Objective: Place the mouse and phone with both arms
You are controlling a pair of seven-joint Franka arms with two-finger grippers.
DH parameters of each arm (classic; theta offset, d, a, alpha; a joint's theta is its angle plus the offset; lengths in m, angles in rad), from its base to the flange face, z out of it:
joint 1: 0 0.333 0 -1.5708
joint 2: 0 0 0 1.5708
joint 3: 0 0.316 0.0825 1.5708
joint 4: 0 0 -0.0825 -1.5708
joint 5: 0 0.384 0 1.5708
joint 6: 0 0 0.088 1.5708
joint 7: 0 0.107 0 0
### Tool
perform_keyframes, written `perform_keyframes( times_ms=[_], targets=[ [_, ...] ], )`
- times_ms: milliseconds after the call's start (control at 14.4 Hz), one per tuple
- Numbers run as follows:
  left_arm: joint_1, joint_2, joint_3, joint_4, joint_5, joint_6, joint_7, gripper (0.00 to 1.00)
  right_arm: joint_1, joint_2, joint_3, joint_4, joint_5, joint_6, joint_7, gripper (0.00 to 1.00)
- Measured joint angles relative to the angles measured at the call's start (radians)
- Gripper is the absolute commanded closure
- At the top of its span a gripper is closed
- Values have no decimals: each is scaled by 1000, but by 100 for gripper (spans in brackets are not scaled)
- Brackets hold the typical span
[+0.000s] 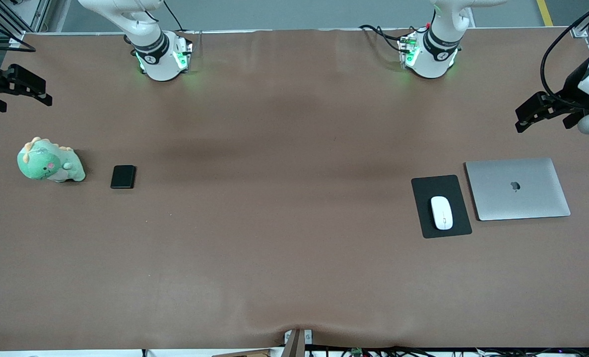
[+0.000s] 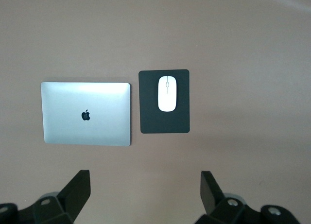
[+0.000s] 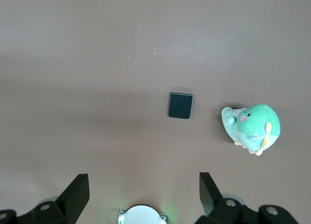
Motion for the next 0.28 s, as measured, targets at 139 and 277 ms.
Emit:
perform_keyframes(
  times_ms=[139,277],
  targets=[
    [0,0,-1,0,-3,-12,0,0,0,0,0,0,0,4,22,0],
    [0,0,-1,1,-15,-17,0,0,0,0,1,0,0,4,56,0]
  ],
)
